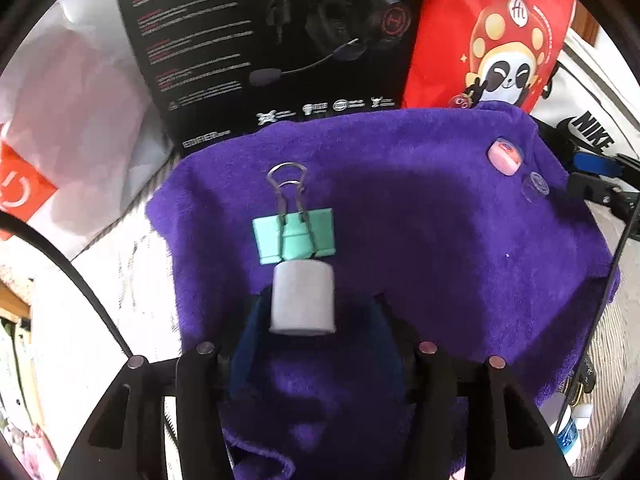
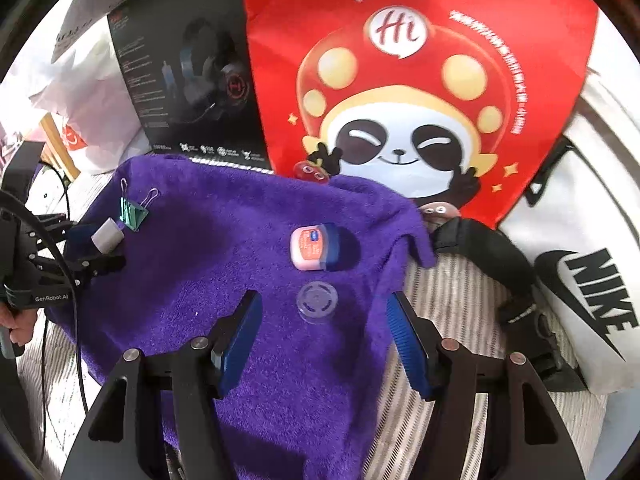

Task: Organize rigid objects
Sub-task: 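Open the right gripper releasing the cap beside the jar while the left releases the tape roll beside the clip, then withdraw both grippers from the towel back toward the remaining items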

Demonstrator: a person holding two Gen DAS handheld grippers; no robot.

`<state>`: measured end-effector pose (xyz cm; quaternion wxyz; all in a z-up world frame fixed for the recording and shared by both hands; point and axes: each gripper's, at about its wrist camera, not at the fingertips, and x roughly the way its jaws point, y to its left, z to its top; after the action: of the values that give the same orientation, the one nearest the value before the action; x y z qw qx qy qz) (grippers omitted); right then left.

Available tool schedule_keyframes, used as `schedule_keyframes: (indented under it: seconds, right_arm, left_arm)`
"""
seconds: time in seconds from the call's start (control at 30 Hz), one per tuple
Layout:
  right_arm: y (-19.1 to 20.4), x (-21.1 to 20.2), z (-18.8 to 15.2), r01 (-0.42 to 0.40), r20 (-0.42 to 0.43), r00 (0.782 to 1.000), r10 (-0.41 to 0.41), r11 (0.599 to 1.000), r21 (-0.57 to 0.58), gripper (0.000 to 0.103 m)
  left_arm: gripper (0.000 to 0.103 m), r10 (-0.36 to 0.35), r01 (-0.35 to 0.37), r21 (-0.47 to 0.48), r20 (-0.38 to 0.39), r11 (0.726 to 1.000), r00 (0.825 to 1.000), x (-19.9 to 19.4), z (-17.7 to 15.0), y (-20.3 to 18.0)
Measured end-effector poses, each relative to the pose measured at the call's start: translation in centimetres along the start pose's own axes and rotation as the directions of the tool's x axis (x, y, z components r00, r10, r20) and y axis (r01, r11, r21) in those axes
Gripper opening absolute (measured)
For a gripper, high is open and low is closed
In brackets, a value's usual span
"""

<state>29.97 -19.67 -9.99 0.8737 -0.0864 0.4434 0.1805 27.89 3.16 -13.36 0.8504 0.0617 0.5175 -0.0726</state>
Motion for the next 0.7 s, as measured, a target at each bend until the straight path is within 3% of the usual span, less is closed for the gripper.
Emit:
schedule_keyframes:
  seconds: [0.23, 0.37, 0.57, 0.7]
  right_arm:
    - [-0.2, -3.2, -0.1, -0.011, 0.044, 0.999, 0.008, 0.998, 0.059, 0.064]
    - [1.1, -5.4, -0.8, -0.033, 0.090, 0.996, 0.025, 0.996, 0.087, 0.064]
    - [3.3, -7.9, -4.2, -0.045, 0.103, 0.994, 0.034, 0.993, 0.106, 0.064]
    - [4.6, -9.1, -7.5, -0.017, 0.096, 0.995, 0.005, 0.991, 0.132, 0.064]
  left_arm:
    - [0.052, -0.005, 0.008, -0.036, 0.068, 0.999, 0.998, -5.9, -2.3, -0.3]
    - [0.053, -0.045, 0.050, -0.040, 0.104, 0.998, 0.994, -9.6, -5.1, -1.0]
    - [0.053, -0.087, 0.093, -0.053, 0.106, 0.994, 0.990, -10.6, -8.4, -2.6]
    - [0.053, -0.111, 0.114, -0.059, 0.056, 0.992, 0.992, -9.4, -10.8, -3.9]
